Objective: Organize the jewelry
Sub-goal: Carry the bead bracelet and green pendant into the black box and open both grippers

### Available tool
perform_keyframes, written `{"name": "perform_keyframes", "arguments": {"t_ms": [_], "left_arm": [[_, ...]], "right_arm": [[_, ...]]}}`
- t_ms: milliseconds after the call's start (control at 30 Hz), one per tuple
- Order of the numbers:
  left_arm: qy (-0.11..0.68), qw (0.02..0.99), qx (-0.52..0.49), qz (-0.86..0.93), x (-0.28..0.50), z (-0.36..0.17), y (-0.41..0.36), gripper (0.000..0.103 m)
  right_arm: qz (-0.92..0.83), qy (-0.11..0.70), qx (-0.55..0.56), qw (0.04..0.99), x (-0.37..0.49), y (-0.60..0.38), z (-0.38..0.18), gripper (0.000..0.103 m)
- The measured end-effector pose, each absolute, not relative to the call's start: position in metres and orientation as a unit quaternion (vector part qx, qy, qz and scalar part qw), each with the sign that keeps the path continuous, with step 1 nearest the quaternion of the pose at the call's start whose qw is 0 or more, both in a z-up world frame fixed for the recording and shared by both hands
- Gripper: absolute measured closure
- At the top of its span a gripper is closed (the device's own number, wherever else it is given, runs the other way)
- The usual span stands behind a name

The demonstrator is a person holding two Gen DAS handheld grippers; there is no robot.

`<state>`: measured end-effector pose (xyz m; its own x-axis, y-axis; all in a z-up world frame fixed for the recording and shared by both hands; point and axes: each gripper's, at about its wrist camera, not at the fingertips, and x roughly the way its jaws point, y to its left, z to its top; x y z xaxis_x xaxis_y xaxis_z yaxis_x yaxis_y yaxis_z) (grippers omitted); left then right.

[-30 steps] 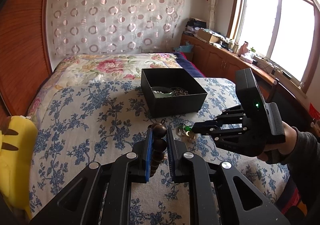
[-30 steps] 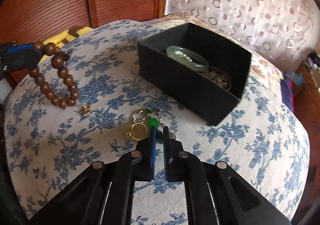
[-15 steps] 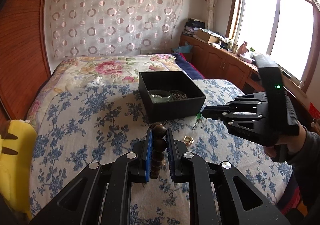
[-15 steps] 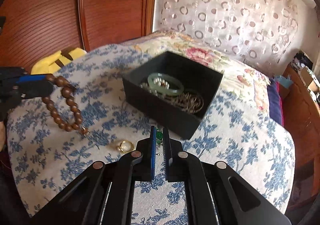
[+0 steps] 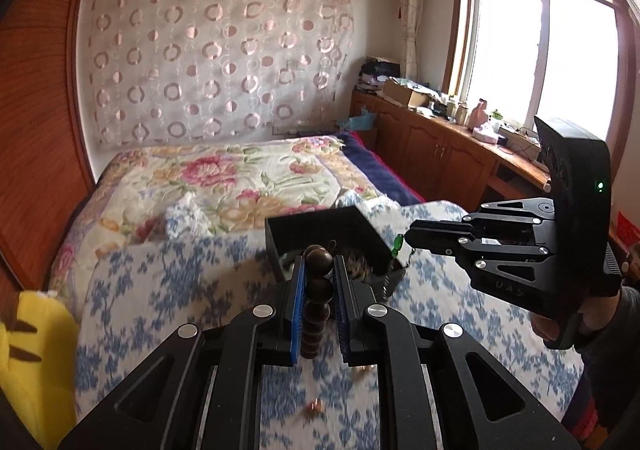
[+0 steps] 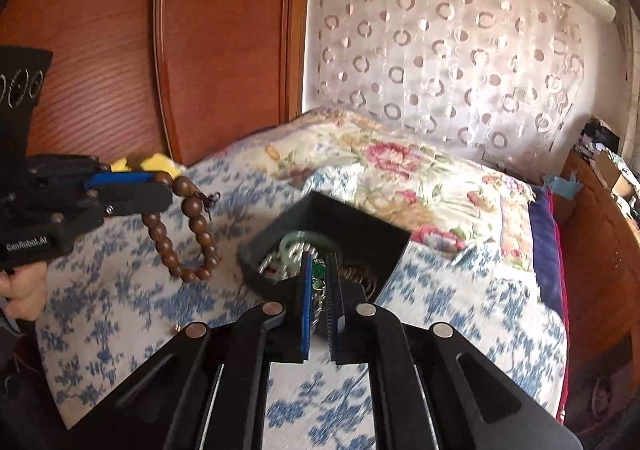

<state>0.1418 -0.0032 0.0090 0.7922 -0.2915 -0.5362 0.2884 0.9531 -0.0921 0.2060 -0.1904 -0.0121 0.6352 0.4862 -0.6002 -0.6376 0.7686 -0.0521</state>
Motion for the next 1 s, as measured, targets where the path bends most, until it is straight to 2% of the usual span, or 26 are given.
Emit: {"name": "perform_keyframes", "arguments": {"t_ms": [333,633,733,1000], "left_arm": [[0.272,0.948,0.002,-0.162,0.181,0.029,-0.015,0.091],[0.300,0.939,0.004,-0.166,0.221,0.009,-0.025,0.091],[0.313,0.935,0.006,-0.169,0.231,0.001,-0.028,0.091],[0.318,0.932,0.012,-0.174,0.235,-0.009,-0.034,0.085]], "right_arm": [[0.316,0.291,-0.104,0.897,0.244,-0.198,-0.014,0.096],[0.318,0.311,-0.091,0.891,0.266,-0.196,-0.035,0.094],[0.315,0.319,-0.090,0.889,0.269,-0.198,-0.042,0.083],[0.304,0.327,-0.080,0.891,0.266,-0.210,-0.052,0.081]]}}
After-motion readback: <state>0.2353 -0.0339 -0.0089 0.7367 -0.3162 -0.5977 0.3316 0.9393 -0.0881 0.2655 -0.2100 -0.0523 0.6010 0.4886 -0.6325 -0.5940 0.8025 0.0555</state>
